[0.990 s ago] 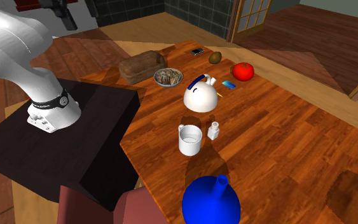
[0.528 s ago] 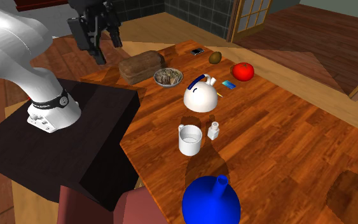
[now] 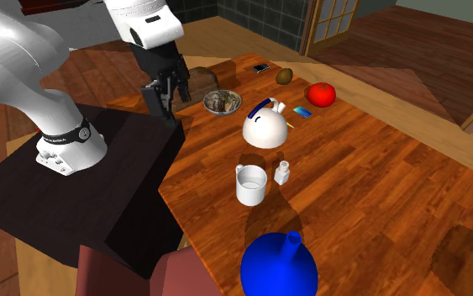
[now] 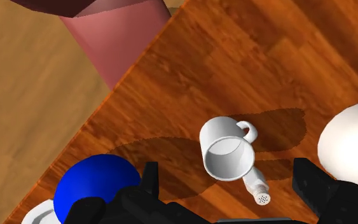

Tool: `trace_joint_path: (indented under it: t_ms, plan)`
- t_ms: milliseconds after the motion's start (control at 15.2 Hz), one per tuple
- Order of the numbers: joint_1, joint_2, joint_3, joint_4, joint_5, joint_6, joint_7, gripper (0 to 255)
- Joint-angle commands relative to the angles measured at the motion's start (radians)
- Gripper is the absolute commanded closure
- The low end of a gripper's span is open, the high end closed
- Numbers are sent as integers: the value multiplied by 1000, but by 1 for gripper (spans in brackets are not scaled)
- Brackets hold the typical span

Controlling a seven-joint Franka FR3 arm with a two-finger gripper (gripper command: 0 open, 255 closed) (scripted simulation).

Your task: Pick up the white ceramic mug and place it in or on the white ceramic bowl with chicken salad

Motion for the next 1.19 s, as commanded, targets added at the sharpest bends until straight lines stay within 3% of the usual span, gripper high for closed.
trace_joint_path:
  t_ms: [0, 528, 858, 1122]
  plan:
    - [7, 73, -3, -8, 8, 88, -1, 0]
    - [42, 403, -19, 34, 74, 391, -43, 0]
    - [54, 624, -8, 114, 168, 539, -109, 0]
    - [35, 798, 31, 204, 247, 629, -168, 0]
